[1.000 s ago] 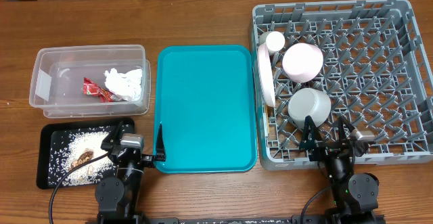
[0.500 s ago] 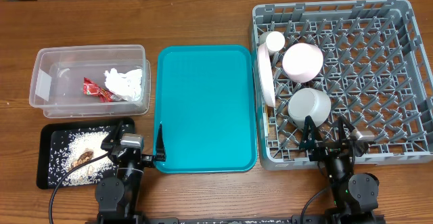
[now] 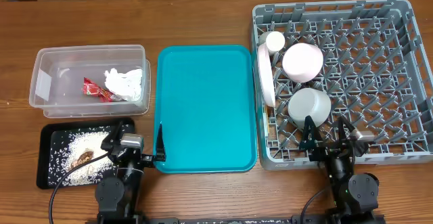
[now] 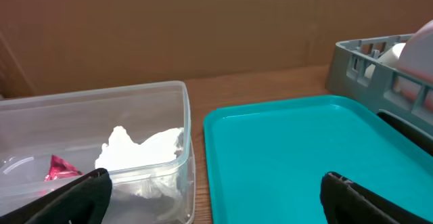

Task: Sort waste into correct bins and load items into the dishwasher

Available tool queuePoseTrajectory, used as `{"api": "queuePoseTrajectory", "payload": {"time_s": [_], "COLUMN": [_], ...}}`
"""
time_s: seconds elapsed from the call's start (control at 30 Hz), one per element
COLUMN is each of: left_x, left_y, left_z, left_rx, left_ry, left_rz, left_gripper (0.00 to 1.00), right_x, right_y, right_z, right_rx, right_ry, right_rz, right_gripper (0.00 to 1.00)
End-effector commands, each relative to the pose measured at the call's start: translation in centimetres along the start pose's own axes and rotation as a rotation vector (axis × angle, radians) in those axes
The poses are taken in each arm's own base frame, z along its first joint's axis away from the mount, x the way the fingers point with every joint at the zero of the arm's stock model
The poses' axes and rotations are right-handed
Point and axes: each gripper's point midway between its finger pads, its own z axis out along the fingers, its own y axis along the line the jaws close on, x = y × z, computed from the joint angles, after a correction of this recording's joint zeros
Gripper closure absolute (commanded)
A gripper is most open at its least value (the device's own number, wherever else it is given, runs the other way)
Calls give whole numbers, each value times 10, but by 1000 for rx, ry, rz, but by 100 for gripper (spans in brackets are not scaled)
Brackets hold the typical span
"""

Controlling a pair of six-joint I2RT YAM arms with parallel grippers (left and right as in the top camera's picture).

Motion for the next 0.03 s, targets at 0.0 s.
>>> {"api": "queuePoseTrajectory", "payload": {"time_s": [0.0], "left_x": [0], "left_y": [1], "left_z": [0], "left_rx": [-12], "left_ry": [-3], "left_rz": [20], "left_gripper": [0], "right_x": [2], "right_y": [0], "right_z": [0], "right_rx": [-1], "right_ry": [-4], "right_rz": [-7], "right_gripper": [0]}}
